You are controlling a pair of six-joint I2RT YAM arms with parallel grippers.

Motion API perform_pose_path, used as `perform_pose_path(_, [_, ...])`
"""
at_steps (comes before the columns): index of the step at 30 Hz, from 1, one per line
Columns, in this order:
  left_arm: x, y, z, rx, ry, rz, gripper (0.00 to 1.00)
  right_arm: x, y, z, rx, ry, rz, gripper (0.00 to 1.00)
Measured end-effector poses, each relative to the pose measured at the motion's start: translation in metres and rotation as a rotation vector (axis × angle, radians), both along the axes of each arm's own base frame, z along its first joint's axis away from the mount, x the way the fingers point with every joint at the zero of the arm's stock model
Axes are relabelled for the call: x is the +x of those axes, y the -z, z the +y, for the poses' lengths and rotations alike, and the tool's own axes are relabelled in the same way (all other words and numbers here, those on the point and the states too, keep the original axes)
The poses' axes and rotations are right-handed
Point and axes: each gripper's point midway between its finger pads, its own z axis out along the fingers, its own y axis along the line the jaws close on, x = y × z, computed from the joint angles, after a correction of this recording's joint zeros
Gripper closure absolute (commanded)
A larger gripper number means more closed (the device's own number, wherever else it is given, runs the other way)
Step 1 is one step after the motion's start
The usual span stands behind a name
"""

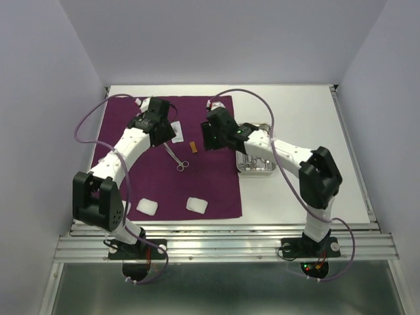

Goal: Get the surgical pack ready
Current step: Pick up the medical item from the surgical kit.

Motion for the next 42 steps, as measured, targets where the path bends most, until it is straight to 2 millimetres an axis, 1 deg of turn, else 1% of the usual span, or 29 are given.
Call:
perform_pose_path(1, [-0.004,0.010,0.010,0.012,-0.017,0.028,0.54,0.000,0.006,0.013,-0.003,-0.022,0.007,0.48])
perform_pose_path(3, [-0.009,0.026,0.025,0.031,-0.047,0.077,0.55,0.001,0.017,0.022,-0.014,-0.038,0.025,0.48])
perform_pose_path(5, [-0.006,0.031,0.030,0.036,-0.060,0.086,0.56,0.007,0.025,0.030,-0.019,-0.042,0.034,0.48])
perform_pose_path(9, [0.006,0.046,0.033,0.034,-0.071,0.097,0.57,0.014,0.031,0.044,-0.028,-0.055,0.038,0.48])
perform_pose_path(11, [0.012,0.062,0.034,0.036,-0.076,0.124,0.58,0.015,0.033,0.051,-0.026,-0.065,0.036,0.48])
perform_pose_path(15, [0.020,0.095,0.035,0.053,-0.083,0.192,0.60,0.010,0.034,0.055,-0.031,-0.075,0.040,0.48])
perform_pose_path(19, [0.024,0.120,0.036,0.065,-0.087,0.237,0.61,0.008,0.034,0.056,-0.032,-0.080,0.041,0.48])
perform_pose_path(22, [0.028,0.123,0.035,0.067,-0.088,0.240,0.61,0.007,0.035,0.056,-0.034,-0.080,0.043,0.48])
perform_pose_path(26, [0.037,0.116,0.033,0.061,-0.089,0.212,0.61,0.005,0.040,0.054,-0.042,-0.079,0.052,0.48])
perform_pose_path(30, [0.052,0.111,0.031,0.055,-0.092,0.178,0.62,0.002,0.044,0.052,-0.049,-0.079,0.062,0.48])
perform_pose_path(33, [0.055,0.118,0.030,0.060,-0.093,0.188,0.62,0.001,0.046,0.052,-0.053,-0.079,0.066,0.48])
perform_pose_path(37, [0.052,0.134,0.031,0.072,-0.094,0.226,0.62,-0.002,0.052,0.049,-0.064,-0.077,0.080,0.48])
perform_pose_path(40, [0.052,0.135,0.032,0.074,-0.096,0.228,0.62,-0.003,0.055,0.047,-0.069,-0.077,0.085,0.48])
perform_pose_path(42, [0.053,0.135,0.032,0.074,-0.097,0.227,0.67,-0.004,0.057,0.046,-0.074,-0.076,0.090,0.48])
